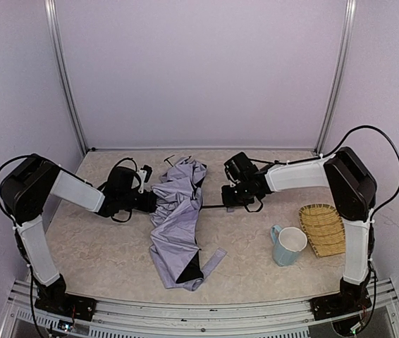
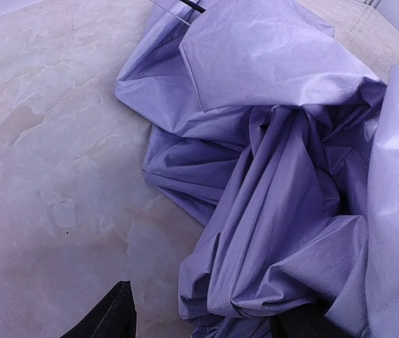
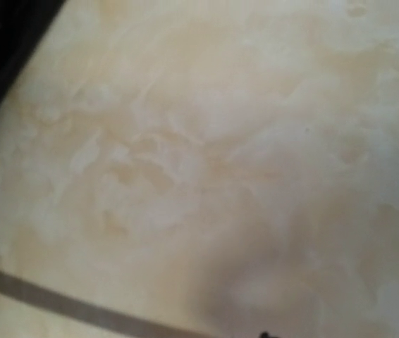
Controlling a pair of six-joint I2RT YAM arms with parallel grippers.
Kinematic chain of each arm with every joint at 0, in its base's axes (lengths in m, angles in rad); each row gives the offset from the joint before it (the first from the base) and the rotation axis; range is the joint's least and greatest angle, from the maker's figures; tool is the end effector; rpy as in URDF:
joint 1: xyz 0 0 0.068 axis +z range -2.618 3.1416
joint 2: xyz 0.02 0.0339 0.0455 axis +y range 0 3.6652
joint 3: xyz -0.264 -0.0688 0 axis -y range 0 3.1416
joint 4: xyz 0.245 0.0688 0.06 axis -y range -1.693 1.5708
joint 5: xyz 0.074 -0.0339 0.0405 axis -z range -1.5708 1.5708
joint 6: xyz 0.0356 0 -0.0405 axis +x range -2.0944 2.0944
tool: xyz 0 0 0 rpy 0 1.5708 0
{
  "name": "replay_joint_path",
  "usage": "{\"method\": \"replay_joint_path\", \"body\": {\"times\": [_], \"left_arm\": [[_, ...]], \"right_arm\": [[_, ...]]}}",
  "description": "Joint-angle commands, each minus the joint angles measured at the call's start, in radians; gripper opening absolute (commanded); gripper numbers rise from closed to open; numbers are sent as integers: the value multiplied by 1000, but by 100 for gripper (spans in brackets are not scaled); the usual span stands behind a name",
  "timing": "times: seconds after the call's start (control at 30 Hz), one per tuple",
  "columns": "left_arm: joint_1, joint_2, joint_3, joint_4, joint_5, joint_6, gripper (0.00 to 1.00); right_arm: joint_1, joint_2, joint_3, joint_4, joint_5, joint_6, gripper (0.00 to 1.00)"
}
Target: Put away the umbrella
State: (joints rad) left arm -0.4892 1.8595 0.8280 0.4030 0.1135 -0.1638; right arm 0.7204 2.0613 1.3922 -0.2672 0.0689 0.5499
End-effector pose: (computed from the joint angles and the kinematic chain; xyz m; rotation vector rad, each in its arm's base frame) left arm 0.3167 -0.1732 0.1229 0.4262 2.1969 -0.4859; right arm 0.3313 0.2875 0.1533 -0.1890 2.5516 0.4274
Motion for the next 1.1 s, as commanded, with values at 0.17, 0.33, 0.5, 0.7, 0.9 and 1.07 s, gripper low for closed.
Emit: {"method": "replay_joint_path", "body": {"times": [0.17,0.33,0.5,0.7,0.9,1.07], "left_arm": [[-189,75,88,38,409,-16,62],[-199,54,85,16,461,10,61],[-180,20,78,-19,379,6,55],[-61,-148,-29,-154,185,61,58],[-73,-239,-111,-145,193,92,69],[-62,-281,-151,-113,194,43,72]], "right_arm": [[236,94,74,449,-472,130,28],[240,82,106,409,-484,109,29],[235,42,68,299,-454,66,37],[170,-195,-115,24,-250,-78,59],[149,-244,-5,-326,-135,-308,90],[166,-216,217,-527,-51,-457,100]]}}
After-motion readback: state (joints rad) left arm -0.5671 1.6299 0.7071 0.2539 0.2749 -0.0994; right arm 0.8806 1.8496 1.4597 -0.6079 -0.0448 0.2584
